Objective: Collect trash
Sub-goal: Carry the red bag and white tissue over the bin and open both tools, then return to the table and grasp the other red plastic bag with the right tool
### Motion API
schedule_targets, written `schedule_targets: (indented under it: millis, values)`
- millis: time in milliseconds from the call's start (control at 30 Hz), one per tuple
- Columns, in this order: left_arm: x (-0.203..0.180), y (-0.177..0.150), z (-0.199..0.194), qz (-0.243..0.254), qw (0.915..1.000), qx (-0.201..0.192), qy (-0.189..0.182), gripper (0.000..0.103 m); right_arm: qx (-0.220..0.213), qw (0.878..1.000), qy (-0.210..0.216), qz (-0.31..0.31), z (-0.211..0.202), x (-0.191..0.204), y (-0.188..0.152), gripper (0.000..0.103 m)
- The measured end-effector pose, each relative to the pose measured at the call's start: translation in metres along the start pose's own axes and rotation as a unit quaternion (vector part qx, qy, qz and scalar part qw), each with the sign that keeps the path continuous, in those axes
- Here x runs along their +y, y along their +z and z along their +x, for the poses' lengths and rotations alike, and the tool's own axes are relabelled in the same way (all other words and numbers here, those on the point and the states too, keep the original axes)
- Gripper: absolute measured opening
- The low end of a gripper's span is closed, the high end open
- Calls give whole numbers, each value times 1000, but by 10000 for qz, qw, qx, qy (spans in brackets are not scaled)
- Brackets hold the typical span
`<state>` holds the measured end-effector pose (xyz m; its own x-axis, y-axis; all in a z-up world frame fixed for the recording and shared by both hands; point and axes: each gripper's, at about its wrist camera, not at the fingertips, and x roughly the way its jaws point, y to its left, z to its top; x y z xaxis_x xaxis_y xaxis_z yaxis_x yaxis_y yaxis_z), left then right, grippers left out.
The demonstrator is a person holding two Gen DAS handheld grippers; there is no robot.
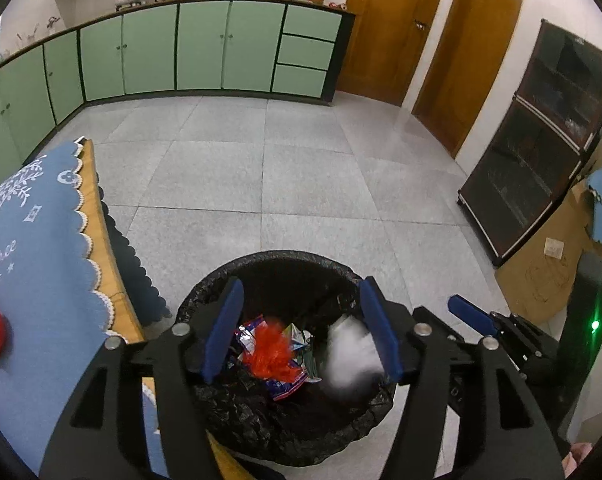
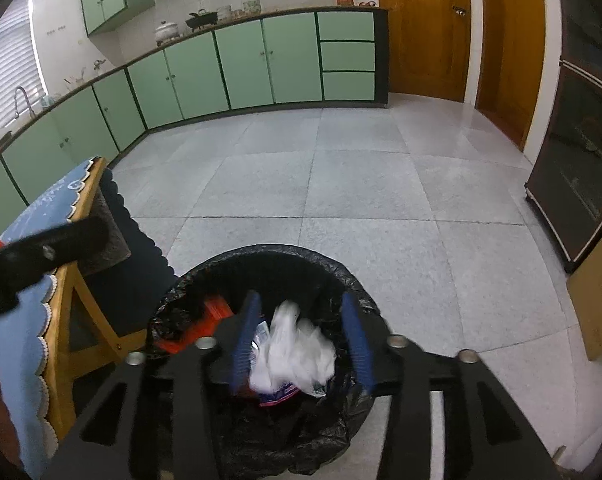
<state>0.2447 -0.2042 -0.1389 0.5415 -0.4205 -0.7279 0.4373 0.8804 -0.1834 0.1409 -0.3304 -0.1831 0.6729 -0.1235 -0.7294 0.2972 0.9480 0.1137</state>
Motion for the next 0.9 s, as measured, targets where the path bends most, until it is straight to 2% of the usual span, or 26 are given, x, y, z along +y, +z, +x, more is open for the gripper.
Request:
schedule_targets:
  millis: [167, 333, 500, 700, 900]
  values:
    - [9, 3, -20, -113, 9997, -196, 37, 59, -96, 9999, -13, 65, -9, -2, 2, 51]
    - [20, 2, -54, -202, 9982, -528, 188, 63, -353, 9994, 53, 34, -31, 4, 8, 61]
    - [46, -7, -98, -319, 9938, -903, 564, 67, -707, 9971, 252, -109, -64, 31, 15, 76]
    - [95, -31, -151, -673, 9829, -1196, 1225, 70, -1038, 9921, 596, -379, -95, 75, 18, 93]
    - [156, -61, -192, -1091, 9660, -1257, 1977, 74, -1136, 9861, 1007, -674, -104, 126, 17, 97]
